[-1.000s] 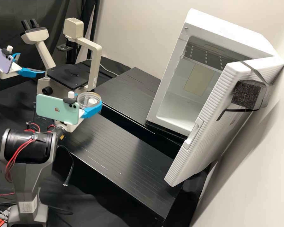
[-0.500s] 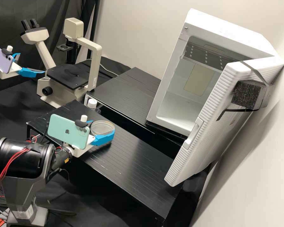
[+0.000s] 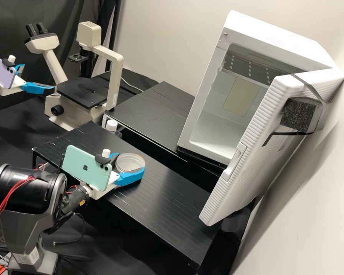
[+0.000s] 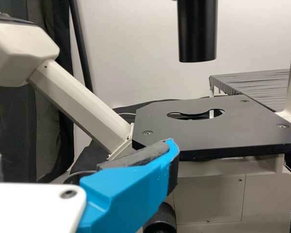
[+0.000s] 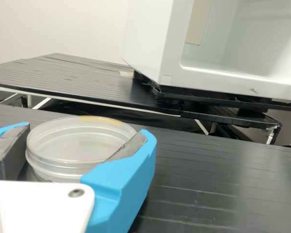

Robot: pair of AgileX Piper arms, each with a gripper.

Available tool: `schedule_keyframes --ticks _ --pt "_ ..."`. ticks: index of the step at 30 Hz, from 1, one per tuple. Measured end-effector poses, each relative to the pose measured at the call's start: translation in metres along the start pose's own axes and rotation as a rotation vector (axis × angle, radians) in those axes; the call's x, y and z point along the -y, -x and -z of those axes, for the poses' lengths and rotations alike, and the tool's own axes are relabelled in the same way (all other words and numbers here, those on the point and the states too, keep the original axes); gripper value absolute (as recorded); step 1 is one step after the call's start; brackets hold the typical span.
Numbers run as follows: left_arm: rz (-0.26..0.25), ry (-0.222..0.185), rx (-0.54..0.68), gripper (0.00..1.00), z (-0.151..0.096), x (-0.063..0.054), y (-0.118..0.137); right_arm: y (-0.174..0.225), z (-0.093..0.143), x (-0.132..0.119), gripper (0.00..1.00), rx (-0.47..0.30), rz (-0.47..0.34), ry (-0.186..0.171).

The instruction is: Move the petri dish to the bench.

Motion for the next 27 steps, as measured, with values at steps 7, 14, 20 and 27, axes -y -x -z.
schedule_keyframes --ticks 7,14,20,27 --pt "0.0 0.0 0.0 1.0 0.0 0.0 0.0 0.0 0.0 0.002 1.0 0.004 0.006 -0.004" --pt "0.0 0.0 0.0 1.0 0.0 0.0 0.0 0.003 0.003 0.001 1.0 0.002 0.003 -0.025" --pt "0.0 0.0 0.0 1.0 0.0 0.0 0.0 0.014 0.012 -0.011 1.0 -0.079 -0.032 -0.088" --pt "0.0 0.0 0.0 1.0 0.0 0.0 0.0 0.028 0.022 -0.029 1.0 -0.156 -0.098 -0.17"
